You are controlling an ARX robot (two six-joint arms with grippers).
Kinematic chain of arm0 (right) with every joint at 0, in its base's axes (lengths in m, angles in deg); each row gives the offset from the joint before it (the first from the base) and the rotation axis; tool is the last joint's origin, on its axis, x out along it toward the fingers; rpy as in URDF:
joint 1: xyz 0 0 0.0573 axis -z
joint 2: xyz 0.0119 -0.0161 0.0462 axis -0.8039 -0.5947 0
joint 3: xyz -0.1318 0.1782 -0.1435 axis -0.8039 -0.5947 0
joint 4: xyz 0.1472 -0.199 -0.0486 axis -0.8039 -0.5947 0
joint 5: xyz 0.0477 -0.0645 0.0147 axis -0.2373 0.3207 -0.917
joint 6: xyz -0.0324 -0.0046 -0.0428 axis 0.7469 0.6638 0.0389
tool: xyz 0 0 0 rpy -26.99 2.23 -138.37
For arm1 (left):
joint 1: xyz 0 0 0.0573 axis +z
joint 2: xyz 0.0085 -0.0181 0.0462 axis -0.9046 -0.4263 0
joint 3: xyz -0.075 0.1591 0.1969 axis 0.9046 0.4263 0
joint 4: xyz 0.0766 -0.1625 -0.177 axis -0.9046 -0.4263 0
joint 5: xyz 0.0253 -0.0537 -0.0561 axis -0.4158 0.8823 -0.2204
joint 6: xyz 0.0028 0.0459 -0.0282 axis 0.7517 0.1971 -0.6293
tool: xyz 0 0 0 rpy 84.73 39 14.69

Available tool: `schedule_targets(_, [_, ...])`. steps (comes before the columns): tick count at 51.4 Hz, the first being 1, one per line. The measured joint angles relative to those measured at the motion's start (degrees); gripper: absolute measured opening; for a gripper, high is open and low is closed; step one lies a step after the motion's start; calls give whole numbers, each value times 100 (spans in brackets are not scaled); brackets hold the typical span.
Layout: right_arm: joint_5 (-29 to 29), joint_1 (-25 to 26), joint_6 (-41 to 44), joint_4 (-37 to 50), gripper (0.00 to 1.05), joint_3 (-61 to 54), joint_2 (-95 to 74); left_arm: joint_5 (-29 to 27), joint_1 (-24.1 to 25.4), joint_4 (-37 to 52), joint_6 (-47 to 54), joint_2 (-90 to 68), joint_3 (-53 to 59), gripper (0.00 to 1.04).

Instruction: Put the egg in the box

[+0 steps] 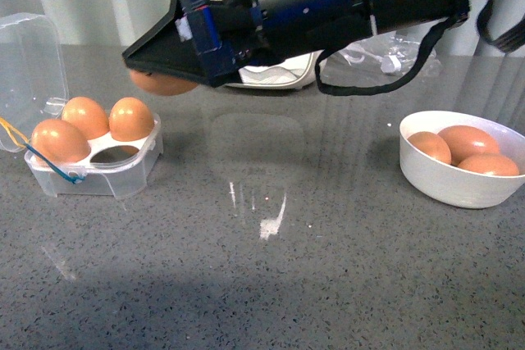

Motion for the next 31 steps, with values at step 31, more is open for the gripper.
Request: schedule_targets(31, [651, -302, 2743, -3707, 49, 2485, -1145, -2, 0, 0, 2, 0, 0, 98])
